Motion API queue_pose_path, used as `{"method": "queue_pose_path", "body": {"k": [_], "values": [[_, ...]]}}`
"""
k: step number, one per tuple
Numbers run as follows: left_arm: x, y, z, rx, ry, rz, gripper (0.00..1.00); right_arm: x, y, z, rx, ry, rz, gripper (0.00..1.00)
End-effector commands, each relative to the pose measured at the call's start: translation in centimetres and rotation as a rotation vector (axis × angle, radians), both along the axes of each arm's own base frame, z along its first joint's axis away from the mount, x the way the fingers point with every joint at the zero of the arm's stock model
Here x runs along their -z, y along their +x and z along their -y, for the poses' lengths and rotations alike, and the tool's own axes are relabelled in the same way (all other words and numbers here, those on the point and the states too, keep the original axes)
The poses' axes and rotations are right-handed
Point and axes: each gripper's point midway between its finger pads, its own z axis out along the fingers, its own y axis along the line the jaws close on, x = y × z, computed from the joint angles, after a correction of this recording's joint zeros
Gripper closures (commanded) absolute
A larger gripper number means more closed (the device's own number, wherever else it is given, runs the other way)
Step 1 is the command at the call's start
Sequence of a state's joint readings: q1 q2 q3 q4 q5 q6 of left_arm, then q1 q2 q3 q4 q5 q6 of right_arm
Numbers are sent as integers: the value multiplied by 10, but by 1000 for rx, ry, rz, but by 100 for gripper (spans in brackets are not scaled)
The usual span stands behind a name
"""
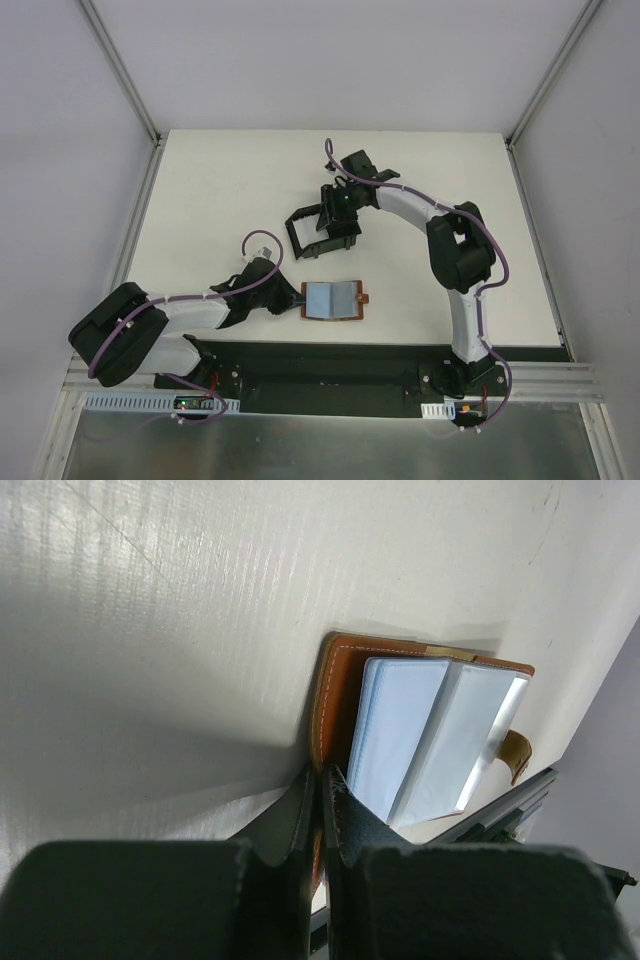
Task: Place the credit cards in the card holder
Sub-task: Pick up the credit card from the storage box.
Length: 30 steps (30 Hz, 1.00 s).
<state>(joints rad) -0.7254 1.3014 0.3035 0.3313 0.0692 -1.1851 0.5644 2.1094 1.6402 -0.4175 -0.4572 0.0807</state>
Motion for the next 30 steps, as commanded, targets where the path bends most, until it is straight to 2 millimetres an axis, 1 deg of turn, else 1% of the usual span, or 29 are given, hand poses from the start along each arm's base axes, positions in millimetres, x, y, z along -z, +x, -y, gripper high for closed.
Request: {"method": "queue_pose_path", "body": {"k": [1, 6, 15, 18, 27, 29, 30], "values": [[43, -29, -40, 10, 205, -117, 100, -37, 5, -4, -21, 40, 73, 61], [43, -29, -39, 14, 207, -120, 100, -40, 5, -5, -20, 43, 74, 65], [45, -29, -40, 13, 212, -126, 100, -47, 5, -6, -22, 54, 84, 67], [44, -29, -38, 17, 209, -125, 100, -49, 6, -6, -18, 54, 89, 71], [46, -29, -38, 21, 215, -134, 100, -60, 11, -2, -4, 59, 119, 78], [46, -28, -38, 19, 215, -134, 100, -62, 12, -1, -4, 60, 125, 82], [46, -28, -37, 23, 214, -133, 100, -62, 11, -2, -7, 63, 125, 82]]}}
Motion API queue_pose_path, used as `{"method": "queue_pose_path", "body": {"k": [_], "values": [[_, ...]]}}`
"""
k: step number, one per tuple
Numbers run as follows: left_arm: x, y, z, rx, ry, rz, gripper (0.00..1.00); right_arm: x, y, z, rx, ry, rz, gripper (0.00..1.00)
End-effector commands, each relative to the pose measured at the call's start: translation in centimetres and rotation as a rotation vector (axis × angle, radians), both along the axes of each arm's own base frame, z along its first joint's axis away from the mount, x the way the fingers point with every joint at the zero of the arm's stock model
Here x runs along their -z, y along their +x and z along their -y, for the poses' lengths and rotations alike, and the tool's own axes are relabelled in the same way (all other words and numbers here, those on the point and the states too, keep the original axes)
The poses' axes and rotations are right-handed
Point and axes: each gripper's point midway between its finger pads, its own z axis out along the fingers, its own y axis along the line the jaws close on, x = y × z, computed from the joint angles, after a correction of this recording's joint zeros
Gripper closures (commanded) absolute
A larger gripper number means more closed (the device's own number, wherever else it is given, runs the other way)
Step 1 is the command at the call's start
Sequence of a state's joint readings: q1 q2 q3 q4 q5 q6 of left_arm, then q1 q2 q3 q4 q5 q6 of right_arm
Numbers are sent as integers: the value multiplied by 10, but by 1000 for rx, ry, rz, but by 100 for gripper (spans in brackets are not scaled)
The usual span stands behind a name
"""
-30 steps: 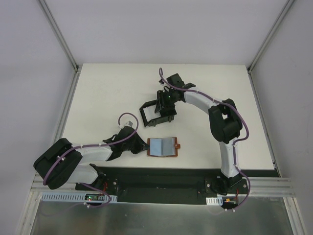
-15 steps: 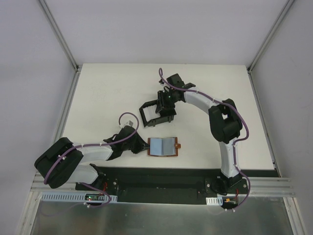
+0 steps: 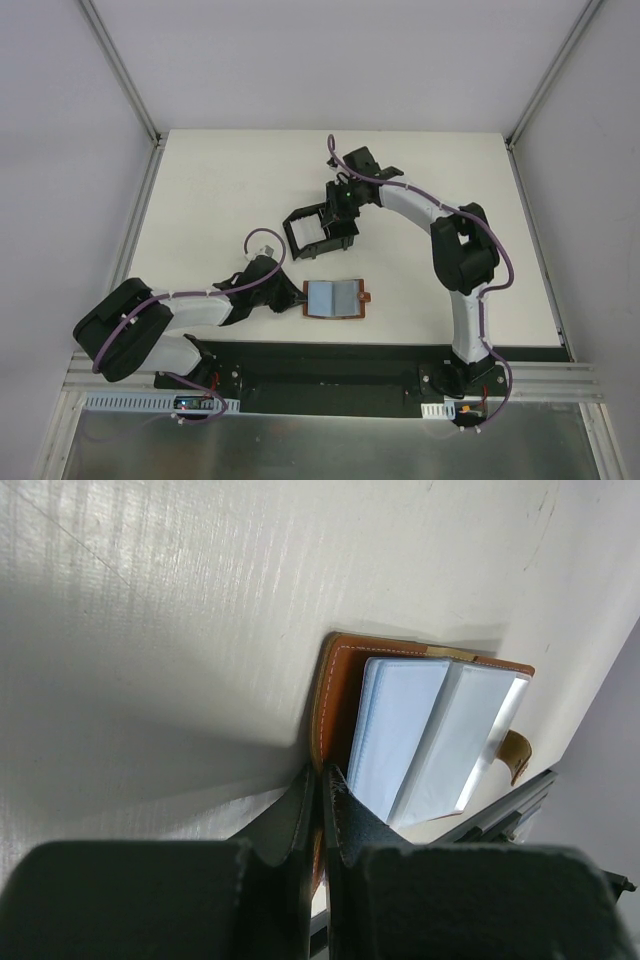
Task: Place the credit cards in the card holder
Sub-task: Pick up the credit card from the storage box.
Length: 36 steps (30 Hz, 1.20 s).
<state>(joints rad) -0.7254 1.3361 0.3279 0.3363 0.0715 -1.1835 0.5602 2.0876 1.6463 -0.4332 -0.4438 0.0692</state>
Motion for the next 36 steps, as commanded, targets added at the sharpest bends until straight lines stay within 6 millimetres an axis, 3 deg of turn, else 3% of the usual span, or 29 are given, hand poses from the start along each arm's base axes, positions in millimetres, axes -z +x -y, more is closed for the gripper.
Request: {"method": "queue_pose_path", "body": {"k": [1, 12, 14, 16, 20, 26, 36], "values": [[46, -33, -41, 23, 212, -130, 100, -53, 9, -5, -7, 67, 99, 82], [48, -33, -40, 32, 217, -145, 100, -41, 13, 6, 40, -5, 107, 91], [48, -33, -39, 33, 216, -146, 100, -38, 17, 15, 74, -50, 126, 87], [49, -34, -39, 34, 218, -148, 100, -36, 21, 22, 90, -88, 137, 72], [49, -34, -40, 35, 219, -149, 100, -43, 24, 27, 103, -115, 169, 69], [49, -34, -39, 35, 217, -149, 100, -65, 16, -1, 38, 49, 154, 55], [49, -35, -42, 21, 216, -143, 100, -34, 3, -33, -28, 66, 66, 40]]}}
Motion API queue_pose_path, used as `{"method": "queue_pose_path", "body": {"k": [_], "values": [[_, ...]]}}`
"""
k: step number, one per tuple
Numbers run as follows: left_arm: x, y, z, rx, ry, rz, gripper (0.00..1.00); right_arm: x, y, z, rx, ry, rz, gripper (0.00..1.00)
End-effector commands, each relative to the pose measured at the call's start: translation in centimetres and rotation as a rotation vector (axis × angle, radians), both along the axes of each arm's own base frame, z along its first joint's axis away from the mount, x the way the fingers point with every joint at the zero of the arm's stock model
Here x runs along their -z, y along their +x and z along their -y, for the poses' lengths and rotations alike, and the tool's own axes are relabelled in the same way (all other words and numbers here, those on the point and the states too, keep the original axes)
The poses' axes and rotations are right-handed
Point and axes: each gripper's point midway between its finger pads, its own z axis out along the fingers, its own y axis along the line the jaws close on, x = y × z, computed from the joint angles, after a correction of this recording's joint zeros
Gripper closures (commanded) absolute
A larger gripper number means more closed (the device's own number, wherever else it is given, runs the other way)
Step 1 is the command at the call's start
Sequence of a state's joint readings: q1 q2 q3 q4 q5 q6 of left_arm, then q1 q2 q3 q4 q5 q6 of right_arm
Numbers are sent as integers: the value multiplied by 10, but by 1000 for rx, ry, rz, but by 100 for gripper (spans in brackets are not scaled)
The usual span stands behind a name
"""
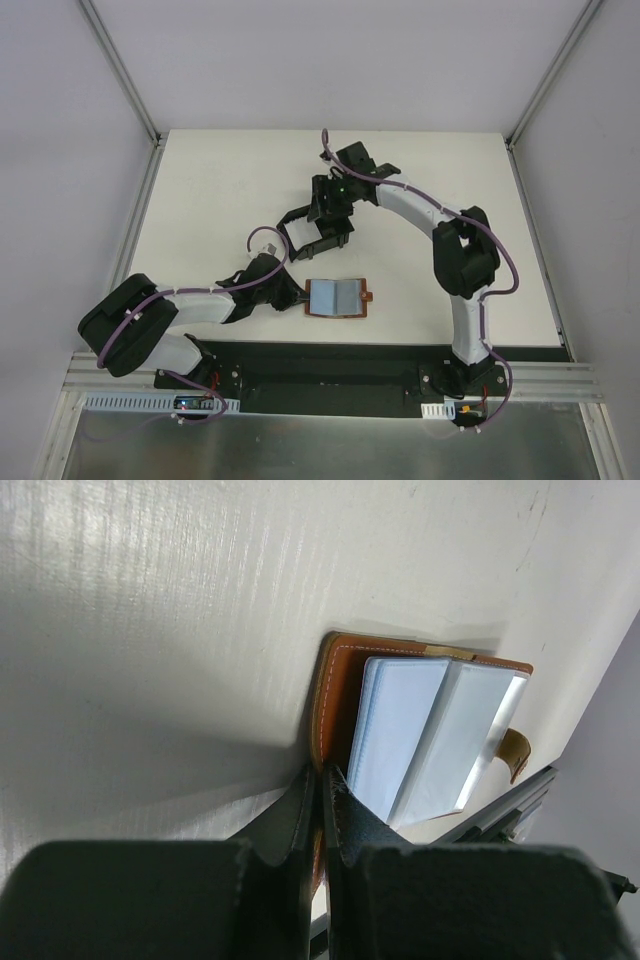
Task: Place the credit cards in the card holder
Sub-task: Pick up the credit card from the storage box.
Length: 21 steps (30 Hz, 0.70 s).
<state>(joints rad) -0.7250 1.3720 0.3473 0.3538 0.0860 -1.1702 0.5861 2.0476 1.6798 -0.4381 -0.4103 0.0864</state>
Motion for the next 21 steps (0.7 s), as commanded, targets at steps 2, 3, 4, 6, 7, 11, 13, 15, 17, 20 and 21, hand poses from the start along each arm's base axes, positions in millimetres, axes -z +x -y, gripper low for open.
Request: {"method": "queue_pose_path", "body": {"k": [2, 3, 4, 6, 7, 11, 13, 15, 17, 20, 21], "values": [[47, -38, -48, 0, 219, -136, 100, 2, 1, -23, -35, 29, 0, 38], [47, -38, -49, -2, 219, -136, 100, 8, 2, -23, -32, 13, -4, 37], [47, -38, -49, -3, 217, -134, 100, 11, 2, -24, -35, 6, -8, 37], [47, -39, -50, -3, 217, -132, 100, 18, 2, -24, -36, -12, -13, 36], [47, -39, -50, -3, 216, -133, 100, 20, 2, -25, -39, -14, -17, 35], [47, -39, -50, -4, 219, -134, 100, 26, -5, -34, -72, -12, -36, 34], [47, -38, -50, -4, 218, -133, 100, 24, -6, -37, -83, -4, -35, 34], [47, -38, -50, -3, 218, -133, 100, 20, -6, -37, -79, -1, -25, 35], [47, -38, -50, -3, 218, -133, 100, 13, -5, -36, -76, 3, -8, 38], [47, -38, -50, -3, 219, -134, 100, 2, -4, -34, -74, 11, 17, 44], [47, -38, -50, -2, 218, -134, 100, -1, -4, -34, -74, 13, 21, 46]]}}
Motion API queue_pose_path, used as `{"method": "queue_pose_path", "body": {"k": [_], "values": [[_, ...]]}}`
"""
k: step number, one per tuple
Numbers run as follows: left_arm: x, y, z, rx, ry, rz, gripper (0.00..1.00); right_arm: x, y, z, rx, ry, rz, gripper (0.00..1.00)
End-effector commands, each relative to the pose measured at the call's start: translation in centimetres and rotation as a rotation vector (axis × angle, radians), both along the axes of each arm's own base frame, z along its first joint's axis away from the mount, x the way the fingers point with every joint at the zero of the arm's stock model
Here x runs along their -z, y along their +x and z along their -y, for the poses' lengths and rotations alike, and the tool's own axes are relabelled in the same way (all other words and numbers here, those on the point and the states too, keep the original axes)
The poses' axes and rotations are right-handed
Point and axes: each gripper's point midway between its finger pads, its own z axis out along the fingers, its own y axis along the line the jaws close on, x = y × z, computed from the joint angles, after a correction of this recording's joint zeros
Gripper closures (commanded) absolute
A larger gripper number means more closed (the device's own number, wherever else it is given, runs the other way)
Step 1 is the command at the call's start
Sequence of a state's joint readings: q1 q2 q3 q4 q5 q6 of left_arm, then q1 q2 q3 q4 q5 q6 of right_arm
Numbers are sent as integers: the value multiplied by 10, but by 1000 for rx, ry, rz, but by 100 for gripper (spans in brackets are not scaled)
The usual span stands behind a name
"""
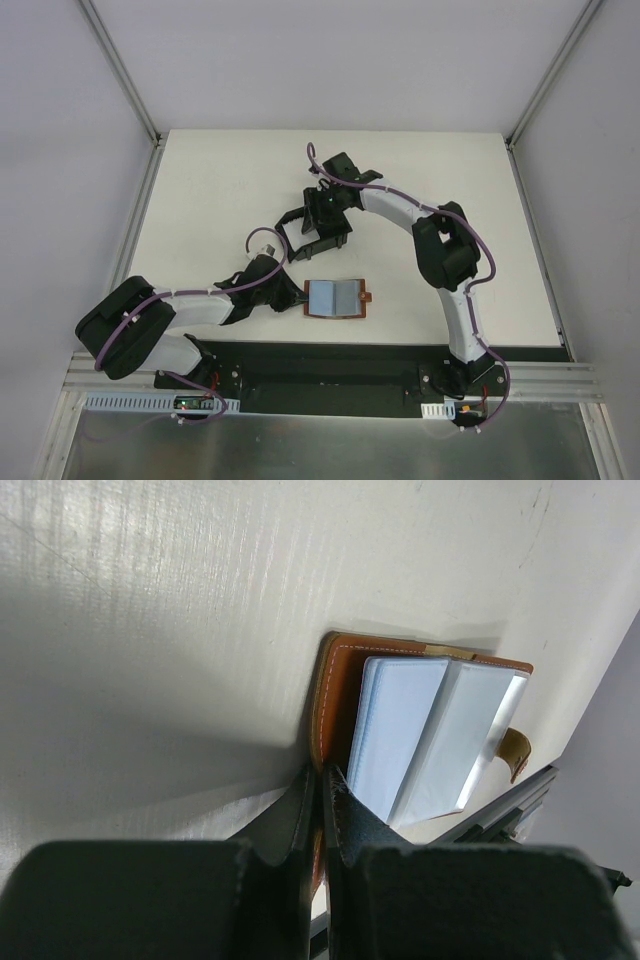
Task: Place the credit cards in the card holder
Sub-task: Pick up the credit card from the storage box.
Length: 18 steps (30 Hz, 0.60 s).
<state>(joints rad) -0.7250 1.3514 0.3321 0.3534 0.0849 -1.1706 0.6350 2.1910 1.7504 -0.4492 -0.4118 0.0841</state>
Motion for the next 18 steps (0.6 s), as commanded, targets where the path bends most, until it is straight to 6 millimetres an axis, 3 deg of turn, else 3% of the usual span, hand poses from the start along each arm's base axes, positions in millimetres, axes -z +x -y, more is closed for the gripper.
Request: {"method": "queue_pose_path", "body": {"k": [1, 11, 18], "values": [[47, -35, -47, 0, 220, -136, 100, -50, 4, -10, -22, 68, 93, 47], [47, -36, -46, 0, 218, -139, 100, -57, 2, -6, -17, 66, 102, 60], [48, -36, -46, 1, 219, -140, 100, -65, 3, -5, -11, 71, 117, 78]]}}
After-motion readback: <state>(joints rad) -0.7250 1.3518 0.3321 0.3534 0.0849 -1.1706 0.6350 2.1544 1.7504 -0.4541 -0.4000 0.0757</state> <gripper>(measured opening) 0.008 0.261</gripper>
